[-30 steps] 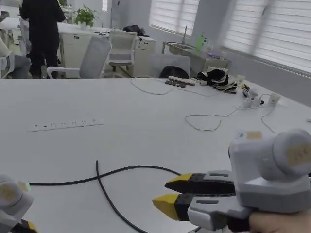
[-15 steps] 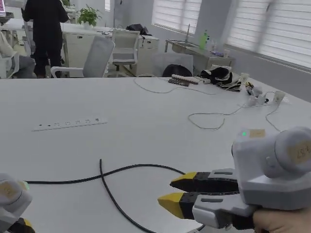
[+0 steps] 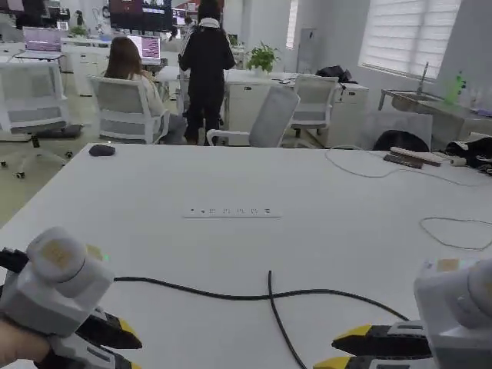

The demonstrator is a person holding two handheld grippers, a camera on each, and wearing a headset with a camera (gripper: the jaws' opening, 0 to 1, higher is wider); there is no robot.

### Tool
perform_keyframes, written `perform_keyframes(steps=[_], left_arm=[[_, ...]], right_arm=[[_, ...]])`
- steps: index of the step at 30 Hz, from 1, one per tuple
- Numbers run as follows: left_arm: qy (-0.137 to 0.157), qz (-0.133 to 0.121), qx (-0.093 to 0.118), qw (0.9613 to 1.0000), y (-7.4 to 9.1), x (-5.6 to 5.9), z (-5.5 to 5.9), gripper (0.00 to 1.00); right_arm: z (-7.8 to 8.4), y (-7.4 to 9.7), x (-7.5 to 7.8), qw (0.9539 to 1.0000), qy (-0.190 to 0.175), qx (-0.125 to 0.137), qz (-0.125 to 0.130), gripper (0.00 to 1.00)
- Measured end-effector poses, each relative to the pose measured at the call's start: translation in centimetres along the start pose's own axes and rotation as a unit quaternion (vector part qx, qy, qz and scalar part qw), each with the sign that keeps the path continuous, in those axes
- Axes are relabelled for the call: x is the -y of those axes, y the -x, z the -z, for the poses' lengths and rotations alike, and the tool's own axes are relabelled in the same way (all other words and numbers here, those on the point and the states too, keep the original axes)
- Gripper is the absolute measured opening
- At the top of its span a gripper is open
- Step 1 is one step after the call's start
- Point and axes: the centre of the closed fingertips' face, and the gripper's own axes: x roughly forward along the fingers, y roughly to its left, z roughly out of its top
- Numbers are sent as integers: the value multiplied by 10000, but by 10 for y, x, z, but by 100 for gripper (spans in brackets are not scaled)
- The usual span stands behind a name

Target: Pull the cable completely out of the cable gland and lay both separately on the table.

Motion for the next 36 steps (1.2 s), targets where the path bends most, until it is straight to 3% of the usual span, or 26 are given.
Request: perform_keyframes(steps=[2, 4, 9, 12, 13, 16, 18, 19, 20, 24, 27, 31, 34, 36], left_arm=[[166, -55, 76, 9998, 16, 6, 4, 40], [545, -145, 25, 9984, 29, 9, 15, 41], [752, -469, 440, 9951, 48, 12, 26, 44], [1247, -730, 805, 9862, 49, 5, 30, 45], [1451, -817, 971, 9813, 50, 3, 31, 45], [1704, -1135, 1201, 9714, 54, -6, 35, 44], [2012, -1258, 1552, 9590, 60, -13, 29, 43], [2031, -1369, 1750, 9536, 65, -16, 25, 43], [2073, -1378, 1836, 9510, 67, -16, 23, 43], [2203, -1591, 1921, 9430, 74, -18, 25, 44], [2041, -1838, 1923, 9421, 79, -17, 28, 44], [1857, -2114, 1608, 9460, 75, -18, 43, 49], [2196, -2115, 1677, 9375, 68, -21, 50, 55], [2166, -2115, 1666, 9384, 65, -21, 52, 57]], right_arm=[[4, -5, -2, 9999, 18, -93, -80, 27], [8, -10, -5, 9997, 7, -189, -134, 27], [15, -17, -12, 9990, -1, -362, -269, 28], [19, -21, -15, 9983, 25, -486, -328, 28], [20, -21, -16, 9982, 37, -508, -329, 28], [21, -21, -15, 9981, 37, -535, -293, 28], [24, -21, -13, 9982, -18, -552, -243, 28], [26, -22, -12, 9982, -43, -564, -216, 28], [30, -22, -12, 9980, -83, -600, -184, 29], [36, -23, -10, 9979, -316, -555, -102, 28], [40, -25, -7, 9974, -418, -593, 26, 29], [41, -26, -2, 9965, -585, -578, 120, 32], [42, -28, -1, 9962, -636, -567, 184, 35], [43, -30, 0, 9957, -663, -602, 218, 38]])
